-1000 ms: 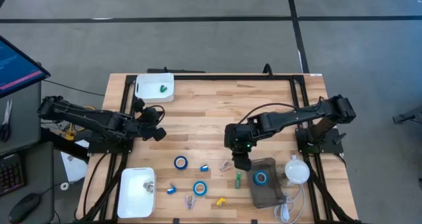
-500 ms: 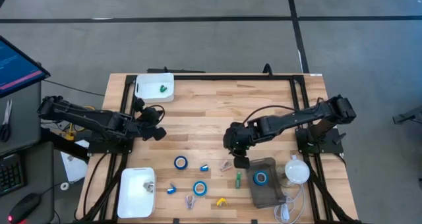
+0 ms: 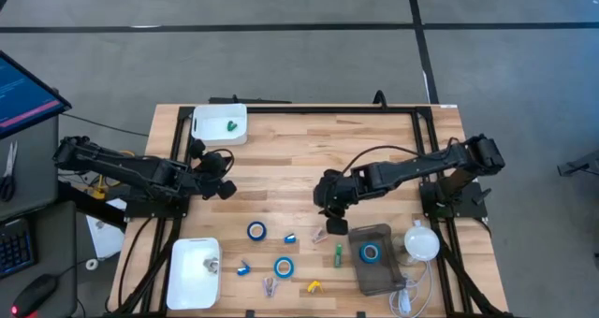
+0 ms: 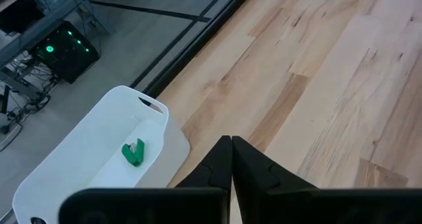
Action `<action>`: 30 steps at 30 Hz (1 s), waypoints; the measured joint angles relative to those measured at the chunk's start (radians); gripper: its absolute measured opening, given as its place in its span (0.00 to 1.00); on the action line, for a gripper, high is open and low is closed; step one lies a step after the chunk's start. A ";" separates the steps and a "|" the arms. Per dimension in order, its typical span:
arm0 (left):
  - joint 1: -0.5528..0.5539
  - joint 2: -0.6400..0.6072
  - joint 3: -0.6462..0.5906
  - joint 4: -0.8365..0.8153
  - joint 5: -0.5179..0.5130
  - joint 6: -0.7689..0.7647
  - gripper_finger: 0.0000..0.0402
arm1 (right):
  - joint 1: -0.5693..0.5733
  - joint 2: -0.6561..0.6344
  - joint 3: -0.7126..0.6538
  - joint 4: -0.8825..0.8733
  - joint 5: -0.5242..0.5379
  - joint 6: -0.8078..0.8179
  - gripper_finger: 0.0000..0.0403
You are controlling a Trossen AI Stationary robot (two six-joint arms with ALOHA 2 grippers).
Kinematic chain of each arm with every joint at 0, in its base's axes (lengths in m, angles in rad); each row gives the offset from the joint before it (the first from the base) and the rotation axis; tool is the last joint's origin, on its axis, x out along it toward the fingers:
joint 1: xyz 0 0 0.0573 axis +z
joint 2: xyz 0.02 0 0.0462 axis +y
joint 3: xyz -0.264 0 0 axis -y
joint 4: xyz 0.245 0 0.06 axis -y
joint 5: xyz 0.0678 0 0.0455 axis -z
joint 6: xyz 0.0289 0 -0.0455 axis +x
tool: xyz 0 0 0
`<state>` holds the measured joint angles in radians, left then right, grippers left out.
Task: Pick and place Stapler, Stapler remover, tape
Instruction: Put the pink staple remover into the bottom white bin
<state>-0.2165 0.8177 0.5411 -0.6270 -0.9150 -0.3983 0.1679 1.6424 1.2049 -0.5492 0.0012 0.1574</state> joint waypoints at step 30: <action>0.000 0.000 0.000 0.034 0.034 0.001 0.01 | 0.041 0.262 0.002 -0.011 -0.240 -0.055 0.24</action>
<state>-0.2165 0.8181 0.5411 -0.5934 -0.8811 -0.3969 0.2092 1.9048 1.2068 -0.5597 -0.2387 0.1028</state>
